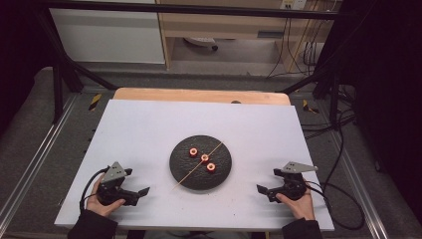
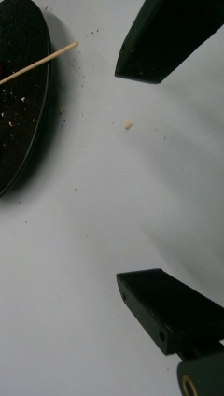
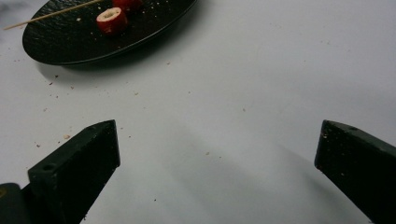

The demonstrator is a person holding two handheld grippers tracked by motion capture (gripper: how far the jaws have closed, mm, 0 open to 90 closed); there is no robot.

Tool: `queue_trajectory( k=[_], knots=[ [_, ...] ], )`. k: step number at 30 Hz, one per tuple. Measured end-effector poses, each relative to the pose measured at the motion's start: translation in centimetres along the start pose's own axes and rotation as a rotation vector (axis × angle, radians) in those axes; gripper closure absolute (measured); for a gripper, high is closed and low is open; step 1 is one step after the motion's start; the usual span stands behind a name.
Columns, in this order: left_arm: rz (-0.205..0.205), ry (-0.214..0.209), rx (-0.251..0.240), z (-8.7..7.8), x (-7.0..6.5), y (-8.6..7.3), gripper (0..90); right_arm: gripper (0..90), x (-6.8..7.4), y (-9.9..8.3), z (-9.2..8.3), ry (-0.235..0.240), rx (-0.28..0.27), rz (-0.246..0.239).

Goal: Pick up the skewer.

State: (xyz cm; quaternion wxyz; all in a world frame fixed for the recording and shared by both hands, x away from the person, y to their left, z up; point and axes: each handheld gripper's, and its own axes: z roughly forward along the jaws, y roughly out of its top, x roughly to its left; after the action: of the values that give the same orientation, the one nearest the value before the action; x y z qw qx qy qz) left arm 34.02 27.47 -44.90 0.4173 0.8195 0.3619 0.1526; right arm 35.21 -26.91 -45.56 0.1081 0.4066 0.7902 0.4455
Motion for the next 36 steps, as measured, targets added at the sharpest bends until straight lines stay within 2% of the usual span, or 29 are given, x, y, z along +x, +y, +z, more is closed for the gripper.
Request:
queue_trajectory(
  k=[8,21,36],
  knots=[
    [0.000,-0.003,0.000,-0.1,-0.2,0.2,2.6,0.6,0.0,0.0,0.0,0.000,0.007,0.002],
    [0.018,0.000,0.013,0.1,-1.3,1.5,2.2,0.5,0.0,0.0,0.0,-0.006,0.006,0.013],
    [0.030,0.019,0.018,0.1,-3.1,3.9,2.5,0.4,0.1,0.0,0.2,-0.005,0.017,0.010]
  ],
)
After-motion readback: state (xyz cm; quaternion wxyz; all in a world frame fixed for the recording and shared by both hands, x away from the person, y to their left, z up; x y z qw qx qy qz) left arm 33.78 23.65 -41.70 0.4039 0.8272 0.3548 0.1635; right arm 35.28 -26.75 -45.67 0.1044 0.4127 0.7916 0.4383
